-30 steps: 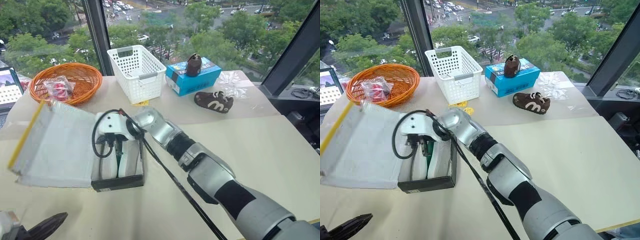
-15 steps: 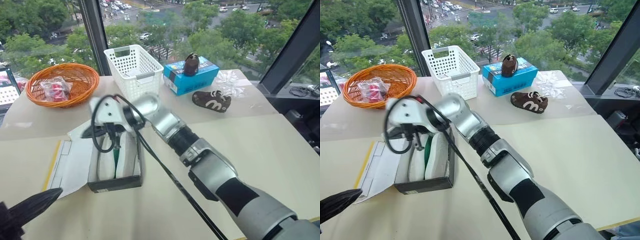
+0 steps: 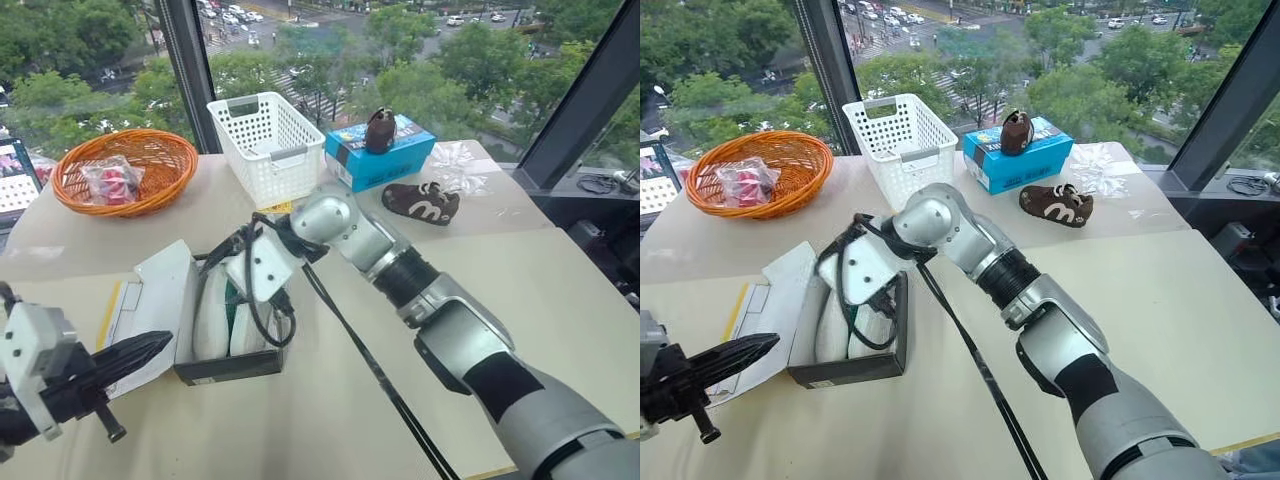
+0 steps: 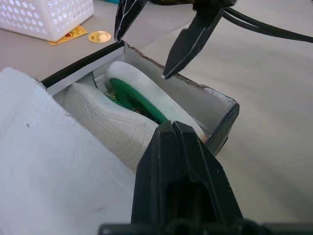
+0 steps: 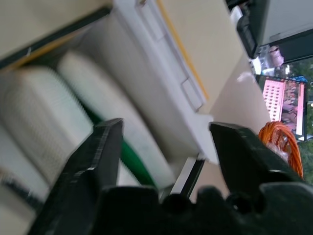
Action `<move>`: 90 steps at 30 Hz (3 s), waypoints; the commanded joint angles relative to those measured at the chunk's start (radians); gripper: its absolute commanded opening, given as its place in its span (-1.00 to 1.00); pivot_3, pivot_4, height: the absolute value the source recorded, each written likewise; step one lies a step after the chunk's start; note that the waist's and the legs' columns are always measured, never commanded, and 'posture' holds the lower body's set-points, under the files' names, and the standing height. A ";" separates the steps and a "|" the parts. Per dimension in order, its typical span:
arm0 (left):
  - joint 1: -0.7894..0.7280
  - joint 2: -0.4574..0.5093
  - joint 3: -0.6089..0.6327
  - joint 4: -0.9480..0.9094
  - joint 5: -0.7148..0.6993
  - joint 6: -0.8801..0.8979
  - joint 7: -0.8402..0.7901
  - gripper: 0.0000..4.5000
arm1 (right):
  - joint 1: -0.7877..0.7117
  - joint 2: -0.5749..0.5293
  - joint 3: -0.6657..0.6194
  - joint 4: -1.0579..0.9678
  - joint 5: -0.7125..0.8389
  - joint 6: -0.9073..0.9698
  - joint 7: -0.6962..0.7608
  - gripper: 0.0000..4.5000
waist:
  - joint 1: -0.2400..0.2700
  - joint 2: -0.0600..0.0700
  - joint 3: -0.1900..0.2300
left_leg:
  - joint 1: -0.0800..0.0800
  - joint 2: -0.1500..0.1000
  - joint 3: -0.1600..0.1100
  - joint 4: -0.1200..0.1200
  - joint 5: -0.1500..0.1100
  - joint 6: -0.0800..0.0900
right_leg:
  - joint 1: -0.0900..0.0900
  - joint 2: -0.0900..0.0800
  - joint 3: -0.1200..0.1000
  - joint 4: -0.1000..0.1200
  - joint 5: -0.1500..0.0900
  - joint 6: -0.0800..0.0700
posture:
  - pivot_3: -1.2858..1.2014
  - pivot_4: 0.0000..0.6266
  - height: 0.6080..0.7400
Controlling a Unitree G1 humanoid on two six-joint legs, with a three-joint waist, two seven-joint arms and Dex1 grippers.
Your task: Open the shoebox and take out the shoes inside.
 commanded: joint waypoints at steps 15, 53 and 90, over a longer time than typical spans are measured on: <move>-0.090 -0.004 -0.050 0.015 0.068 0.051 -0.048 -1.00 | -0.084 0.025 0.174 0.192 -0.370 -0.488 -0.338 0.98 | 0.001 -0.001 0.000 | 0.003 0.002 0.000 0.000 0.001 -0.002 | 0.000 0.000 0.000 0.003 -0.002 -0.002 | 0.03 -0.52 0.94; -0.175 0.006 -0.115 0.078 0.128 0.060 -0.079 -1.00 | -0.102 -0.047 0.180 0.226 -0.346 -0.476 -0.358 -0.39 | 0.004 -0.001 0.000 | 0.005 0.008 0.000 -0.001 0.003 -0.006 | 0.001 0.004 0.000 0.005 -0.003 -0.008 | 0.03 -0.52 0.94; -0.238 0.012 -0.159 0.092 0.158 0.088 -0.103 -1.00 | -0.028 -0.071 0.126 0.053 -0.217 -0.359 -0.262 -0.99 | 0.002 -0.003 -0.001 | 0.005 0.008 0.000 -0.004 0.003 -0.006 | 0.001 0.001 0.000 0.004 -0.003 -0.008 | 0.03 -0.52 0.94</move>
